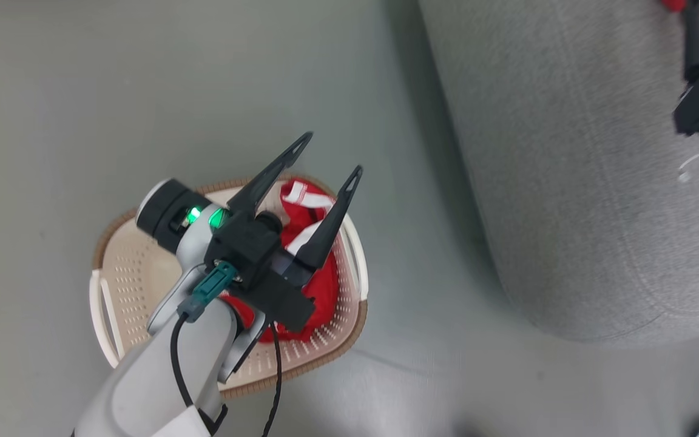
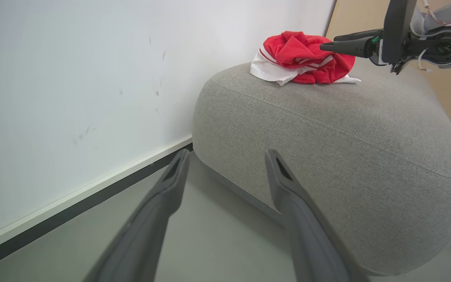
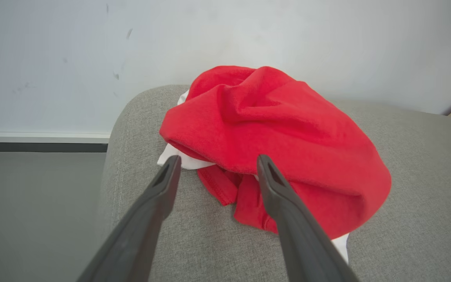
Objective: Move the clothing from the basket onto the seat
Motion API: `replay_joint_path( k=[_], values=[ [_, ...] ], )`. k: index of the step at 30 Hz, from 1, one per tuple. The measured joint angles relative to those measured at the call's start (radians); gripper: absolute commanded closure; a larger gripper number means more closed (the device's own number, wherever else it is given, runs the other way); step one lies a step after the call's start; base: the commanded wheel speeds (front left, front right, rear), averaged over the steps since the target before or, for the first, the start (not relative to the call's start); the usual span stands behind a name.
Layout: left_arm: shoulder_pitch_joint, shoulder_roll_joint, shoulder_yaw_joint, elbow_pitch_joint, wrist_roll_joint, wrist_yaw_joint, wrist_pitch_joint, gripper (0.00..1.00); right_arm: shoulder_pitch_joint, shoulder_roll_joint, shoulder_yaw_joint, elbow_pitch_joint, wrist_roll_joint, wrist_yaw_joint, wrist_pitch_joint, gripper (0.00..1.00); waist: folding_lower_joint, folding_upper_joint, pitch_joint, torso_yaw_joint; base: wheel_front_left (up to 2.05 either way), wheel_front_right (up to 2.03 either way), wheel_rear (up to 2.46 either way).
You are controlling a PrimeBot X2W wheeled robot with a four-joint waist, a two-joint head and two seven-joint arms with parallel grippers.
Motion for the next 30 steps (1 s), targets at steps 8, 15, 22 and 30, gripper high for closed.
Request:
replay_joint_path(
  k=[8,15,22,30],
  values=[
    [0.047,-0.007,0.044,0.062,-0.048,0.018,-0.022,0.00,0.049,0.043,0.012,-0.053,-0.010,0.018,0.000,0.00,-0.0001,0.0000,-0.098,0.000,0.00,0.00,0.00],
    [0.123,-0.004,0.101,0.105,-0.087,0.036,-0.038,0.00,0.132,0.092,0.019,-0.114,-0.010,0.027,0.000,0.00,0.0000,0.0000,-0.199,0.017,0.00,0.00,0.00],
    [0.231,0.006,0.161,0.134,-0.137,0.070,-0.048,0.00,0.236,0.124,0.030,-0.173,-0.024,0.028,0.000,0.00,0.0000,0.0000,-0.300,0.048,0.00,0.00,0.00],
    [0.365,0.026,0.241,0.139,-0.181,0.115,-0.049,0.00,0.396,0.141,0.030,-0.246,-0.028,0.024,0.000,0.00,0.0000,-0.0001,-0.419,0.088,0.00,0.00,0.00]
  ],
)
